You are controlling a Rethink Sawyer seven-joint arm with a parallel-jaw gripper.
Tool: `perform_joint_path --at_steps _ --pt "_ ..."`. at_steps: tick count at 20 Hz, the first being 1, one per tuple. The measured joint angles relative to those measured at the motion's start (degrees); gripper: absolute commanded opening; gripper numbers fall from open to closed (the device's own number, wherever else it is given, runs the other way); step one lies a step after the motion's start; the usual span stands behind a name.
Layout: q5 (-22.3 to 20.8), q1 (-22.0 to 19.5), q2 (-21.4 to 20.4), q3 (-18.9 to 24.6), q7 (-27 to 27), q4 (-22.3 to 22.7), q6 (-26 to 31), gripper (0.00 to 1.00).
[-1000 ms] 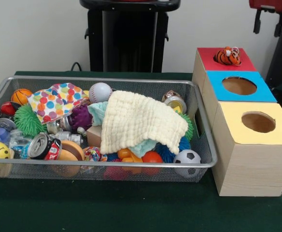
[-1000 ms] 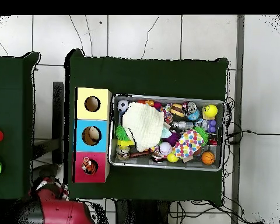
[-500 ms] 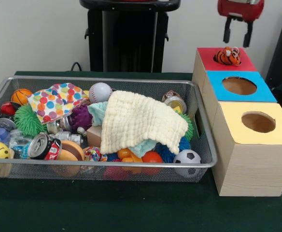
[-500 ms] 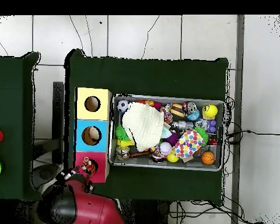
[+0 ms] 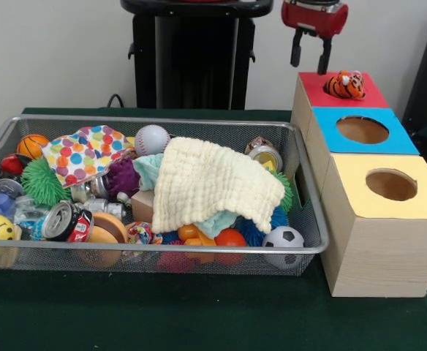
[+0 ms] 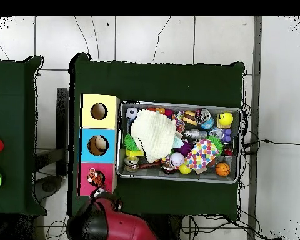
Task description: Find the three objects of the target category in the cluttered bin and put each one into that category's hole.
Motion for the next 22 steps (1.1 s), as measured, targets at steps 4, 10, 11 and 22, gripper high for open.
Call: perform_joint_path --at_steps 4,10,11,22 --pt "-1.76 -0.84 0.79 0.23 0.00 0.84 -2.32 1.00" --pt "-2.72 -0.61 2.08 1.43 0.00 2.23 -4.39 1.00" --pt "-2.72 -0.61 2.05 1.48 0.00 2.24 -4.39 1.00" --pt "-2.75 0.58 -1.42 1.54 0.00 2.27 -2.23 1.00"
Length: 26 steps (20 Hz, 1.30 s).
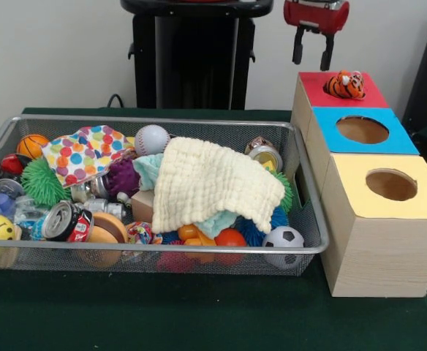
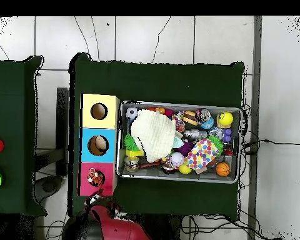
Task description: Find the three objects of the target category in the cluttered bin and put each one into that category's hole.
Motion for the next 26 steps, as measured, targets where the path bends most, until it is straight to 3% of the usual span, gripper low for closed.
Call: perform_joint_path --at_steps 3,11,26 --pt "0.00 0.47 -1.69 -0.07 0.00 -0.02 2.37 1.00" --pt "-0.05 2.00 -7.56 -1.25 0.00 -1.28 16.09 1.00" --pt "-0.05 3.94 -4.39 -1.58 0.00 -3.80 14.55 1.00"
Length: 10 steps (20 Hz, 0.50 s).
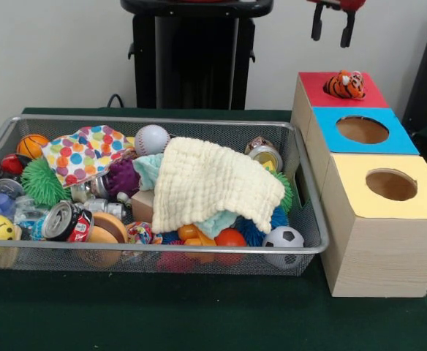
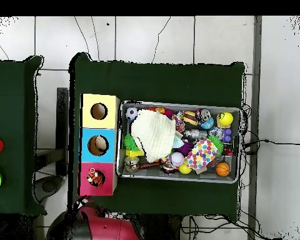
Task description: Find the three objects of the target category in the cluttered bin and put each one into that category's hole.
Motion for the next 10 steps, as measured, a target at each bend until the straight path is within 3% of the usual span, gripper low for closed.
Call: perform_joint_path --at_steps 10 --pt "0.02 2.27 5.10 -0.07 0.00 -1.26 -5.50 1.00"
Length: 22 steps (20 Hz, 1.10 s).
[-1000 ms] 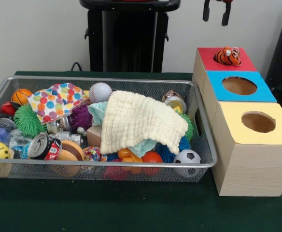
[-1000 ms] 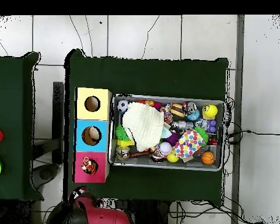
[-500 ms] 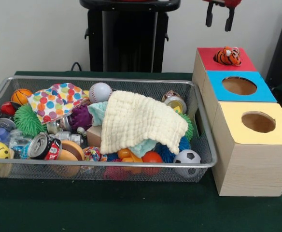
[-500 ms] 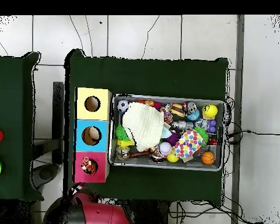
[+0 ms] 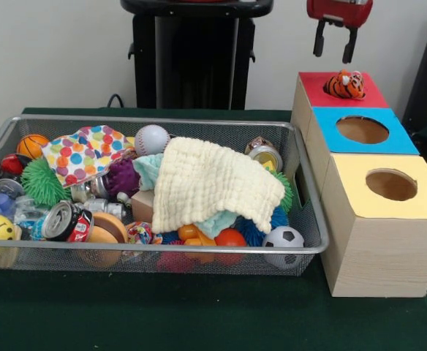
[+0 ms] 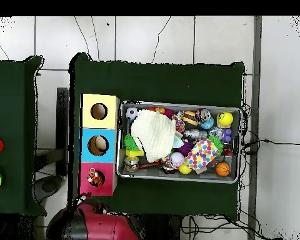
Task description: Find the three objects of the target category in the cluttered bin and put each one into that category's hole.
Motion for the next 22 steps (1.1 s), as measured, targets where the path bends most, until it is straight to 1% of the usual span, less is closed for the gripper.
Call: perform_joint_path --at_steps 7,10,22 --pt "0.04 1.43 3.57 -0.33 0.00 -1.55 -1.03 1.00" --pt "0.24 2.93 4.86 -1.38 0.00 -2.95 -0.94 1.00" --pt "0.24 5.07 5.49 -3.19 -0.01 -3.67 -2.03 1.00"
